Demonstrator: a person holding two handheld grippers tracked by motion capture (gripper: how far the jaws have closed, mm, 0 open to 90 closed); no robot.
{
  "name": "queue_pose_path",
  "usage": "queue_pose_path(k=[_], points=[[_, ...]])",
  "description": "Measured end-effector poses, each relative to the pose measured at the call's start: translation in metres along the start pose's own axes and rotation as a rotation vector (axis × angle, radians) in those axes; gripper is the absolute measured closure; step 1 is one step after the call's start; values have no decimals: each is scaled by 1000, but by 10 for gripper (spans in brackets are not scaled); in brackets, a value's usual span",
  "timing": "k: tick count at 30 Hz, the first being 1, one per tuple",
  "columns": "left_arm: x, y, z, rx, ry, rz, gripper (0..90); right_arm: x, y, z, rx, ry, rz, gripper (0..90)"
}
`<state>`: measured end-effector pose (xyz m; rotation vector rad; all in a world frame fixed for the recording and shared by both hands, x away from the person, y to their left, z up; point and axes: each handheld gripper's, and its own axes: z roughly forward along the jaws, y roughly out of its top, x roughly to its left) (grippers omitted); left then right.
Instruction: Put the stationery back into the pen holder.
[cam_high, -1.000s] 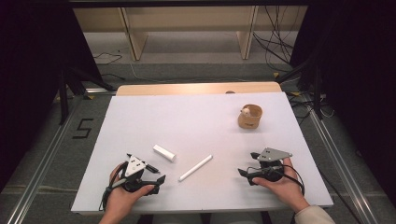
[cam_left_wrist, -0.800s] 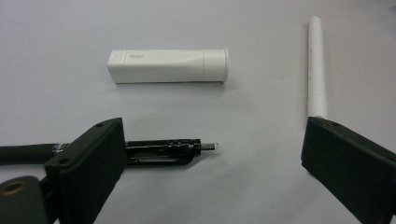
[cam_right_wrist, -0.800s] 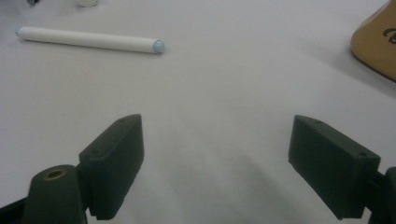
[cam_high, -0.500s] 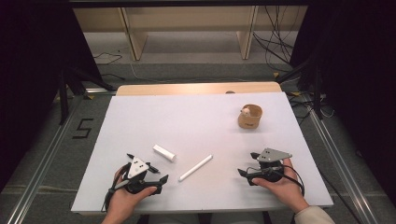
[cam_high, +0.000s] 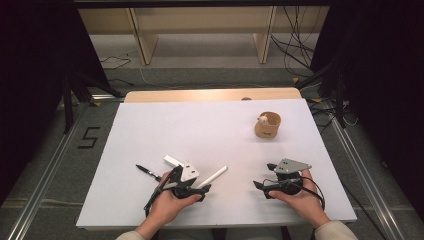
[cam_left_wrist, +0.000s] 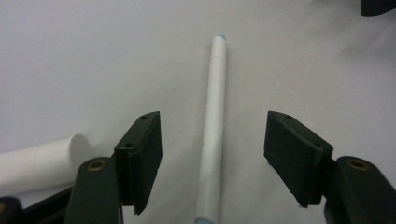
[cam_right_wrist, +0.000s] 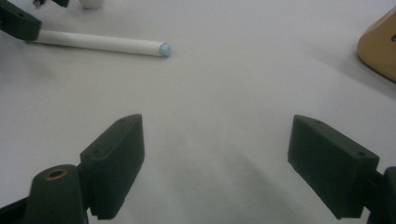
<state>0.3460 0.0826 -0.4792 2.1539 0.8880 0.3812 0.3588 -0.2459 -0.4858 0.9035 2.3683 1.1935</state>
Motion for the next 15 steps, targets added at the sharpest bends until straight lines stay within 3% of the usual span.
queue_pose_path(k=[2, 8, 15], points=[[1, 5, 6, 22, 7, 3, 428, 0, -1, 0, 5, 3, 1, 193], [6, 14, 15, 89, -32, 11, 530, -1, -1, -2, -1, -1, 4, 193], [3, 20, 20, 132, -43, 16, 613, 0, -1, -2, 3, -1, 6, 194]])
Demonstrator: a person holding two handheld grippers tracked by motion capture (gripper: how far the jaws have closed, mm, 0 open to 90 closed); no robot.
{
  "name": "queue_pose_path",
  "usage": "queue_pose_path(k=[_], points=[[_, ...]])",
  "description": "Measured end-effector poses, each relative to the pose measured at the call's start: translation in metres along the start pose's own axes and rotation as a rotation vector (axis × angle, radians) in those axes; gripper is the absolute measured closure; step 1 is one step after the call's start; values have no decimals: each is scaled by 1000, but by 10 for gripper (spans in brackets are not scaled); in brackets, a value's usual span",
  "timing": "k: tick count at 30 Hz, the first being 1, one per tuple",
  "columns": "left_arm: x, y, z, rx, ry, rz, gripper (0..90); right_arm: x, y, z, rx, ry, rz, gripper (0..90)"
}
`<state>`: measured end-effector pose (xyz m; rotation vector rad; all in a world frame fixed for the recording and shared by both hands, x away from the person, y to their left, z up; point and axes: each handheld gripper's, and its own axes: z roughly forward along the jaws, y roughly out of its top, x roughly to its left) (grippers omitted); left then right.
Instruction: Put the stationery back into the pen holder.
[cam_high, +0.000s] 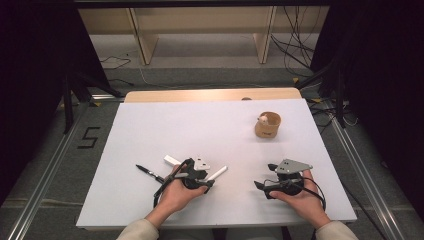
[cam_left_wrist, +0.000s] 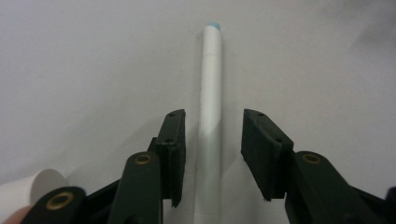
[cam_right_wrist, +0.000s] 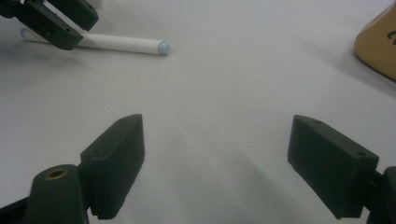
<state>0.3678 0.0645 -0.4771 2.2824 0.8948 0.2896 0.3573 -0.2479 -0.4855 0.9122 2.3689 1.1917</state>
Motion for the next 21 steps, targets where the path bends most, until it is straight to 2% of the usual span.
queue_pose_path(k=[3, 14, 21], points=[[0, 2, 1, 14, -11, -3, 635, 0, 0, 0, -1, 0, 0, 194], [1, 3, 5, 65, 1, -8, 688, 0, 0, 0, -1, 4, 0, 195], [1, 5, 6, 81, 3, -9, 708, 0, 0, 0, -2, 3, -3, 195]])
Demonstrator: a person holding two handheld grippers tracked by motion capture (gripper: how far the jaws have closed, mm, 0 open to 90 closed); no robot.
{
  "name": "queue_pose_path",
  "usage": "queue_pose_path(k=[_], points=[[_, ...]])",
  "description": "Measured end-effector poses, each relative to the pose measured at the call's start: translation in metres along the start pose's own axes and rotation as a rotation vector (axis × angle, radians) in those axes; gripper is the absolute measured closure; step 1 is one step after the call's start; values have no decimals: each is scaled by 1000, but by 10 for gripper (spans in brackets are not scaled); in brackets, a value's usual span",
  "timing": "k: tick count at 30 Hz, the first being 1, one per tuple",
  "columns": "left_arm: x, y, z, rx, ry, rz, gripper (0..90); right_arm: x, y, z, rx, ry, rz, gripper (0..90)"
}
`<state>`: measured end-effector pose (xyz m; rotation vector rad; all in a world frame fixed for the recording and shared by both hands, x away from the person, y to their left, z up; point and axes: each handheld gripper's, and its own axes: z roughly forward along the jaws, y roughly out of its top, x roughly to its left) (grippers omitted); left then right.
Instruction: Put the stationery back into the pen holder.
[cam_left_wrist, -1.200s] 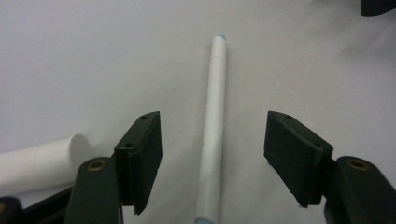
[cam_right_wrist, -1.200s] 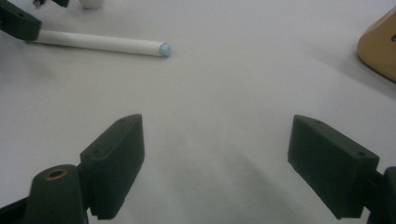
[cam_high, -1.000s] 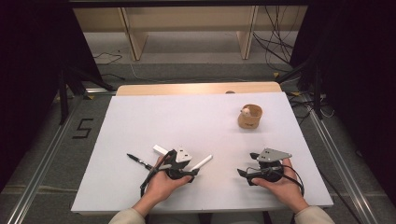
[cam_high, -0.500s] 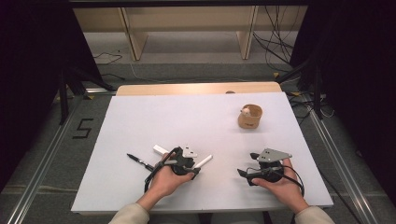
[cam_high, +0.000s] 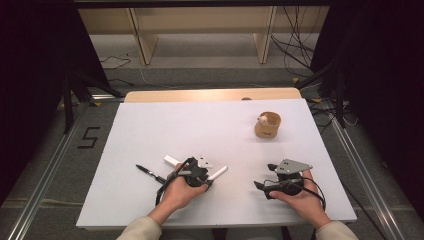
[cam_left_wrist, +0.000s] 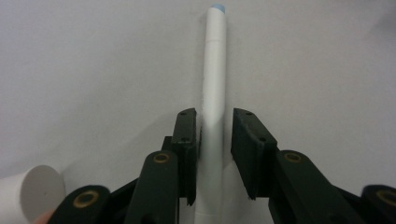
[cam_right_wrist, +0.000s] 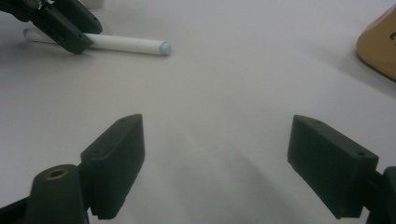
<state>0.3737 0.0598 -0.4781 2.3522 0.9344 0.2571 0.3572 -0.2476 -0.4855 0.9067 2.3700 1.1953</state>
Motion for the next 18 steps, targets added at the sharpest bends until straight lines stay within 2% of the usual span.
queue_pose_path(k=[8, 18], points=[[2, 1, 0, 7, -2, -5, 749, 0, 0, 0, 0, 2, 0, 195], [-1, 3, 1, 22, 21, 15, 781, 0, 0, 0, -4, -1, -4, 196]])
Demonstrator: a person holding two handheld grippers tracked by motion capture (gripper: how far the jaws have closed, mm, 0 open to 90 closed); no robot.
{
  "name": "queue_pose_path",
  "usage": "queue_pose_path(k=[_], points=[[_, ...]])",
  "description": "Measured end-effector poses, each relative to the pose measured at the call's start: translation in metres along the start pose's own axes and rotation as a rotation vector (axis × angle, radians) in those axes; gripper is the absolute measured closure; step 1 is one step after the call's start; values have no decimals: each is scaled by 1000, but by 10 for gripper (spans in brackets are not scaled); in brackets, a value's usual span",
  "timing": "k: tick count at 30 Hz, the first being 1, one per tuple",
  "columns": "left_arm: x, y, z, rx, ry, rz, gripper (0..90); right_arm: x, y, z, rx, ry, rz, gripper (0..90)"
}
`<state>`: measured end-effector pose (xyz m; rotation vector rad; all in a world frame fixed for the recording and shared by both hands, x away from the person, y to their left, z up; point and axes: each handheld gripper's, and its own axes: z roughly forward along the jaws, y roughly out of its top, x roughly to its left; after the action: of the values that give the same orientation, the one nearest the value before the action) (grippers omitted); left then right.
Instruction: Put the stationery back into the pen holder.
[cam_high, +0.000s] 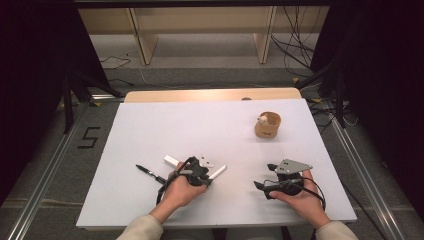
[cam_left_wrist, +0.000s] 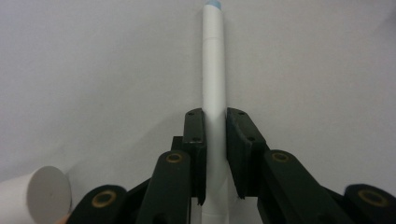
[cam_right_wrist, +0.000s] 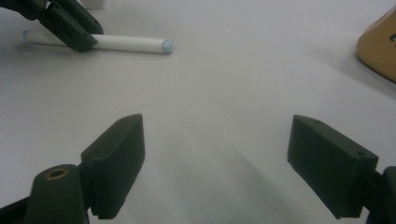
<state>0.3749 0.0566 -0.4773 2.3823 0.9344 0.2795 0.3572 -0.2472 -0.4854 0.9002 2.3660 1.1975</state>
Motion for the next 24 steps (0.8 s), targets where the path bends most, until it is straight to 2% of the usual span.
queue_pose_path(k=[7, 15, 24], points=[[-2, 0, 0, 0, 13, 7, 786, 0, 0, 0, 2, 1, -3, 197], [0, -3, -1, -38, 7, -36, 788, 1, 2, 1, -1, 6, 15, 225], [-4, 2, -9, -210, -9, -103, 787, 9, 8, 6, -40, 51, 71, 255]])
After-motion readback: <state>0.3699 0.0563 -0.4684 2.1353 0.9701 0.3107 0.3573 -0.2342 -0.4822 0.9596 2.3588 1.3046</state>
